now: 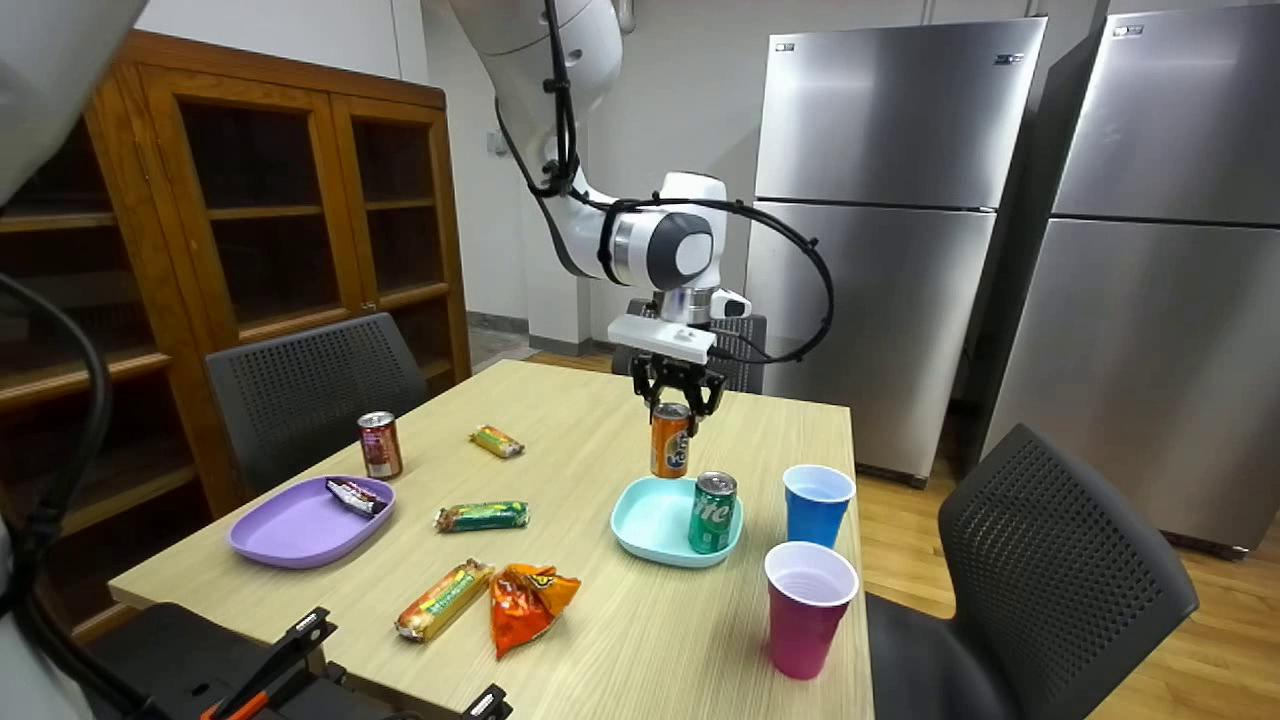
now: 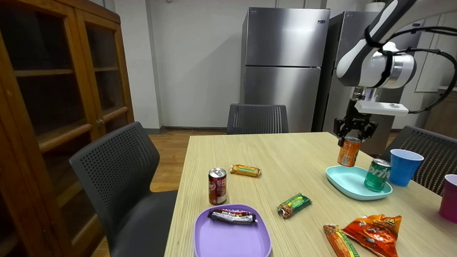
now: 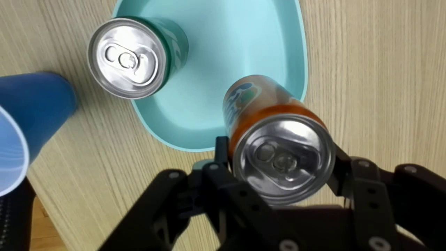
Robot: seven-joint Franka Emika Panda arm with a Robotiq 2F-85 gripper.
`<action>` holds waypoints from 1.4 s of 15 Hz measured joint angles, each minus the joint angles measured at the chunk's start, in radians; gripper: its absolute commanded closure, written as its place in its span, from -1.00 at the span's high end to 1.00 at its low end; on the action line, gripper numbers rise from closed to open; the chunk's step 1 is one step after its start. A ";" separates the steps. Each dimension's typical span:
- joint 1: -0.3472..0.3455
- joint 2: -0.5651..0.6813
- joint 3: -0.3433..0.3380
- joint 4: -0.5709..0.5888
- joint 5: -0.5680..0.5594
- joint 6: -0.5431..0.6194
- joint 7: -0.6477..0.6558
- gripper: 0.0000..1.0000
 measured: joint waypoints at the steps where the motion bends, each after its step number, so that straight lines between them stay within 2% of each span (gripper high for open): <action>1: 0.000 0.012 -0.004 0.009 0.000 -0.001 0.014 -0.23; 16: 0.004 0.152 -0.020 0.133 0.000 -0.021 0.126 -0.23; 17: 0.005 0.155 -0.020 0.136 0.000 -0.023 0.127 0.48; 18: 0.005 0.158 -0.020 0.140 0.000 -0.024 0.127 0.80; 20: 0.006 0.160 -0.020 0.144 0.000 -0.030 0.129 0.99; 21: 0.006 0.160 -0.020 0.147 0.000 -0.033 0.129 1.00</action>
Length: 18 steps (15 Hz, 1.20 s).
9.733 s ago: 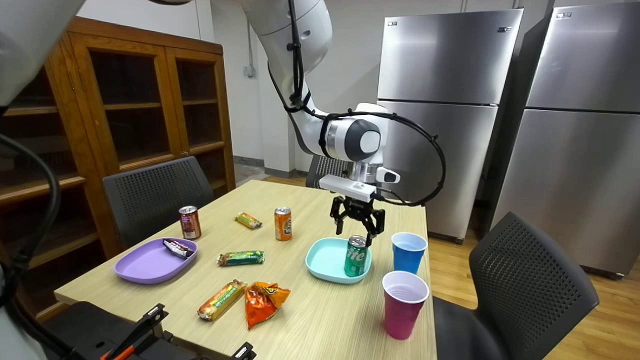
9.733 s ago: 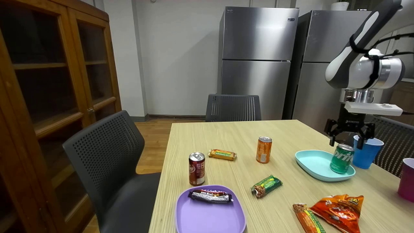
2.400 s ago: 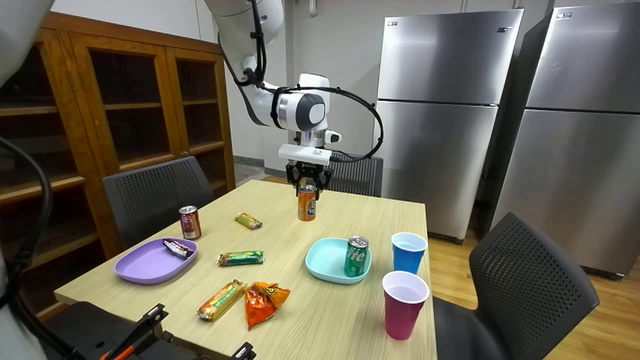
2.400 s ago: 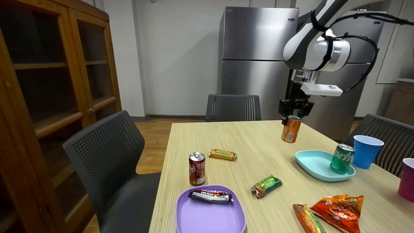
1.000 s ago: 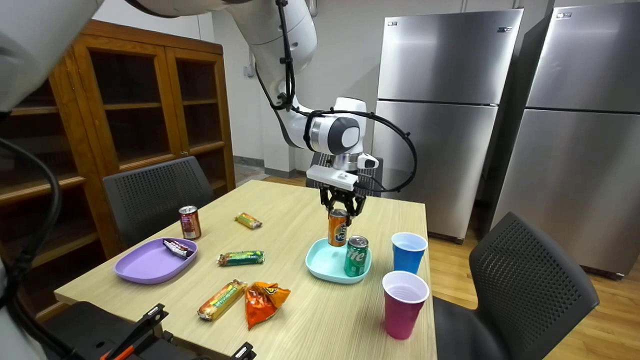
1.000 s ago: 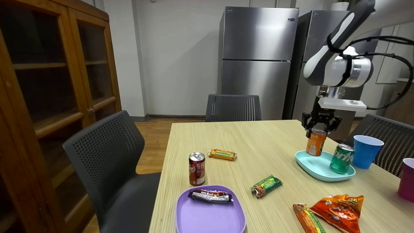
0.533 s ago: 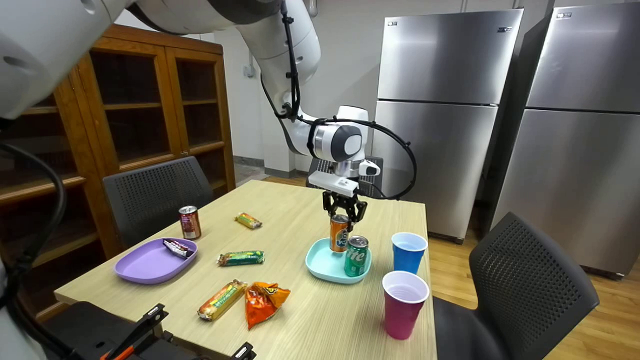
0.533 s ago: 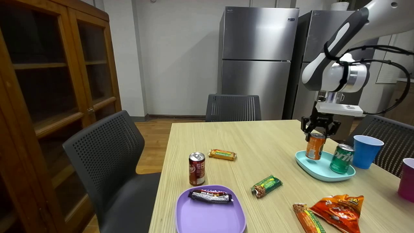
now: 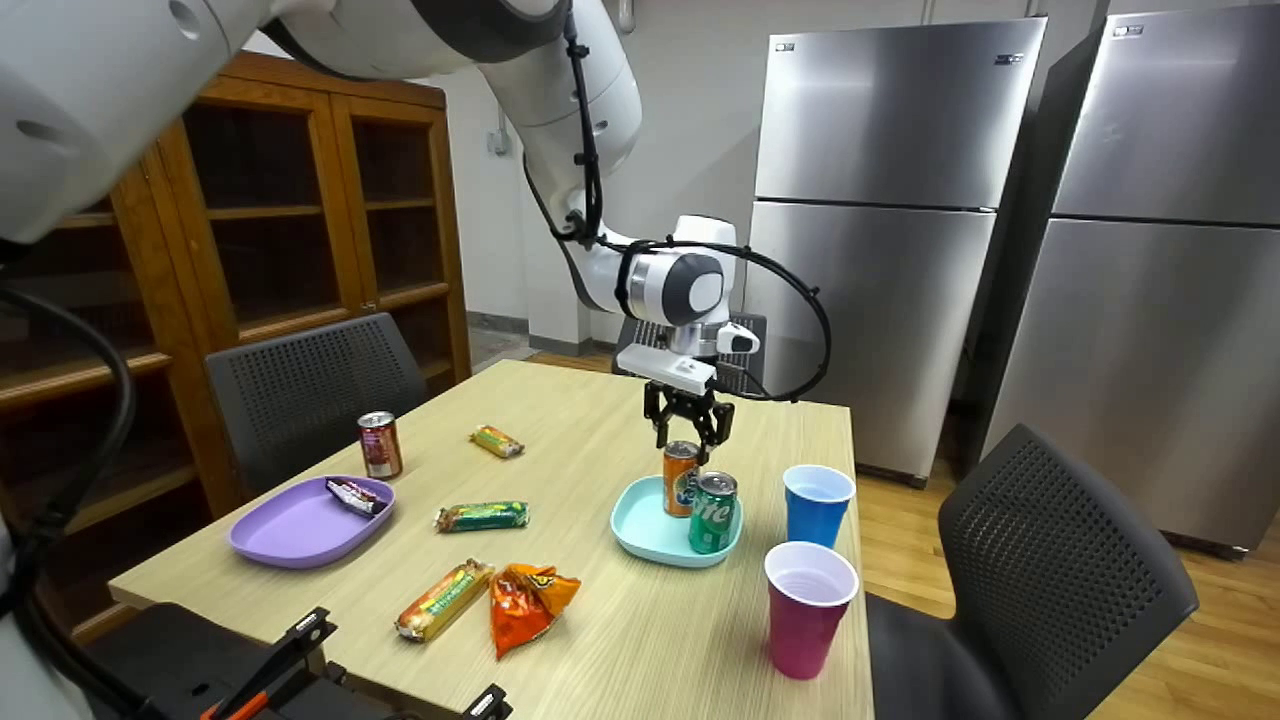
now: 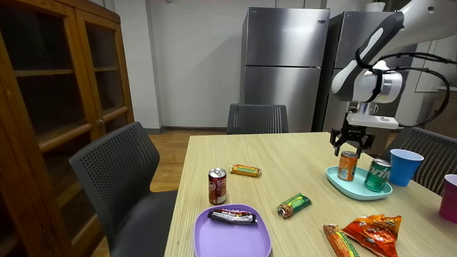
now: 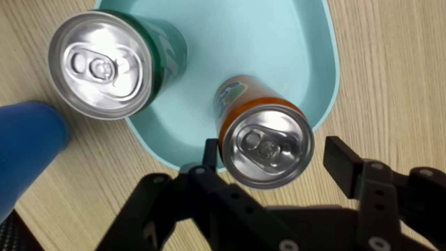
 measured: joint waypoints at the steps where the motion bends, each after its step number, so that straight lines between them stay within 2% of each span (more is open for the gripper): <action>1: 0.000 0.000 0.000 0.004 0.000 -0.003 0.000 1.00; 5: 0.000 -0.009 0.000 0.019 0.000 -0.009 0.000 1.00; 10: 0.000 -0.077 0.001 0.011 0.000 -0.009 -0.010 1.00; 18: 0.023 -0.232 0.022 -0.124 -0.004 -0.006 -0.090 1.00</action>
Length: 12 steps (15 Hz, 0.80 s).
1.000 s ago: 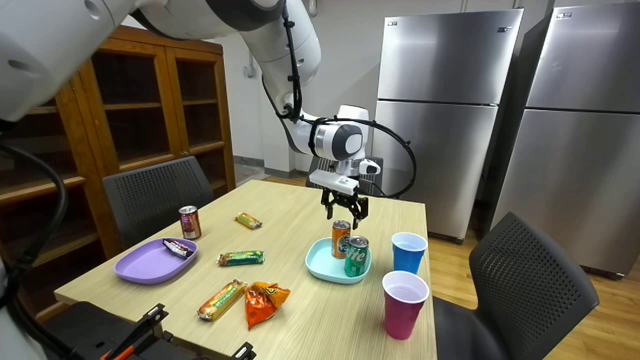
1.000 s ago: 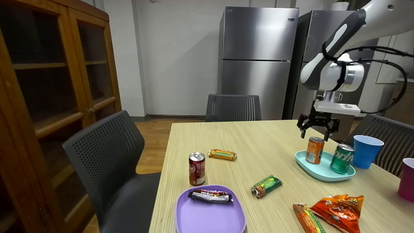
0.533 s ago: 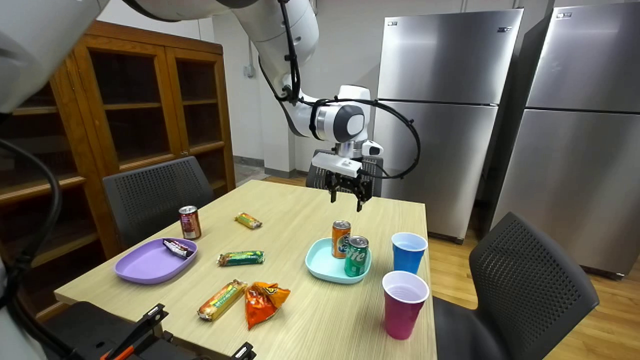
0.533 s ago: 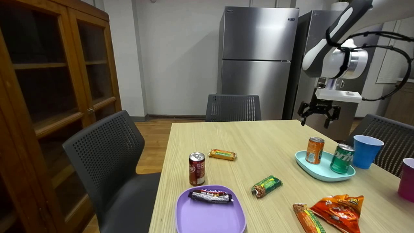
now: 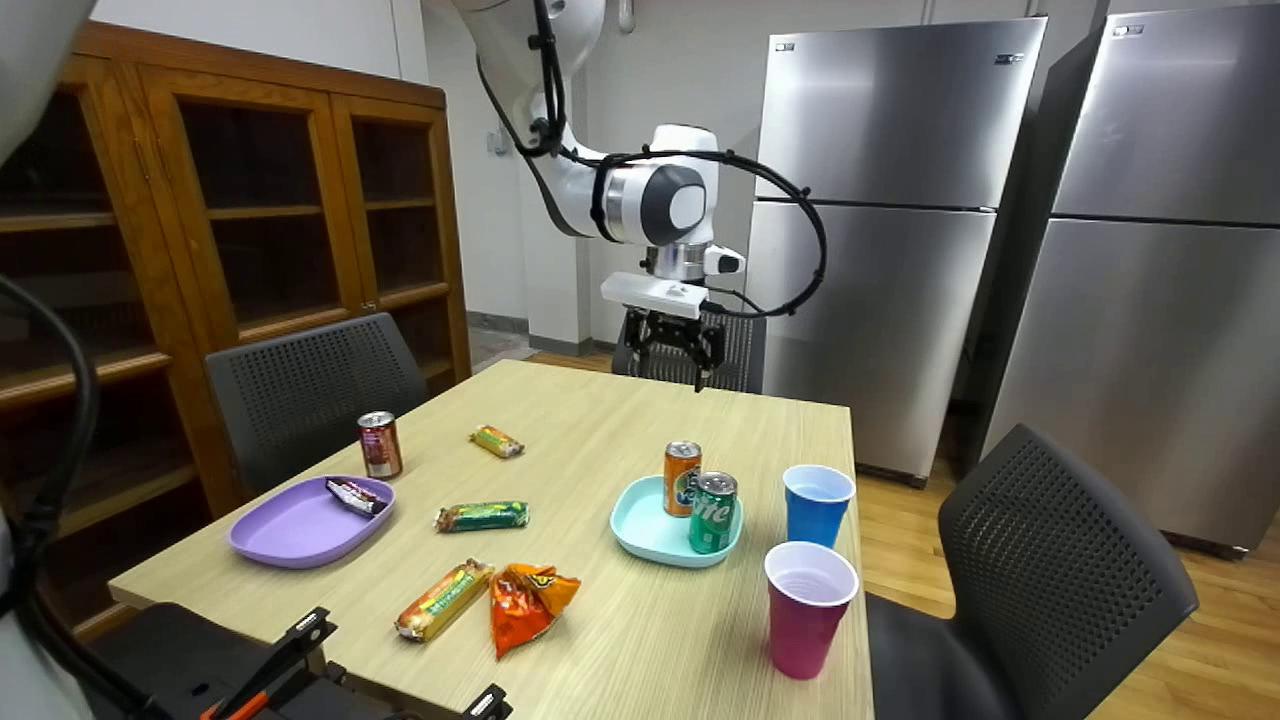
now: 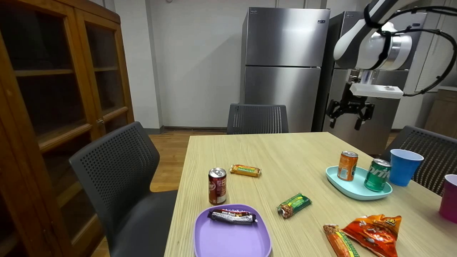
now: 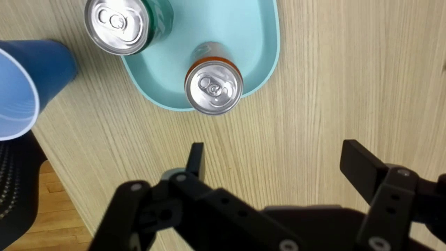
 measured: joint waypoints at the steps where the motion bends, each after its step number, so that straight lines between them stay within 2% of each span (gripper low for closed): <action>1: 0.008 -0.019 0.004 -0.027 -0.001 0.002 -0.009 1.00; 6: 0.046 -0.082 0.045 -0.157 -0.001 0.035 -0.046 1.00; 12: 0.101 -0.091 0.080 -0.253 -0.001 0.057 -0.051 1.00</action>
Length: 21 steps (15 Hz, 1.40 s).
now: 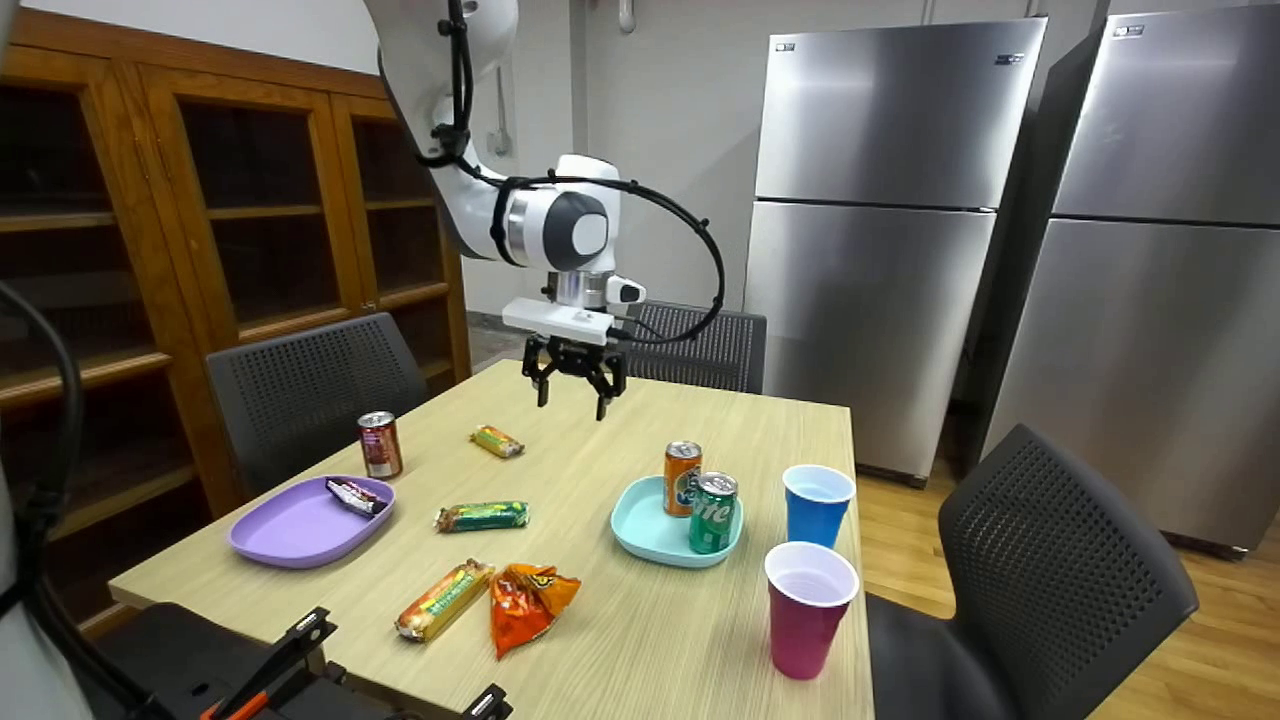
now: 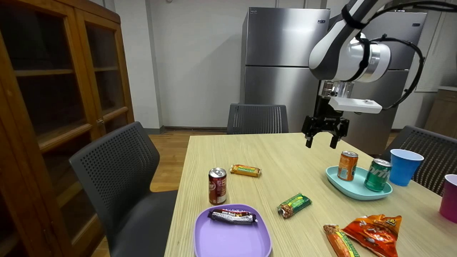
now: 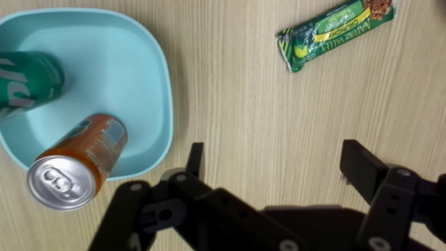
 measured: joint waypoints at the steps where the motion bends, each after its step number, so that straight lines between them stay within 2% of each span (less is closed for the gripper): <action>1: 0.011 0.000 0.002 -0.013 0.000 0.005 0.005 1.00; 5: 0.059 0.000 0.008 -0.054 0.001 0.014 0.080 1.00; 11: 0.131 0.016 0.013 -0.080 0.043 0.016 0.284 1.00; 21: 0.169 0.092 -0.020 -0.078 0.099 0.058 0.619 1.00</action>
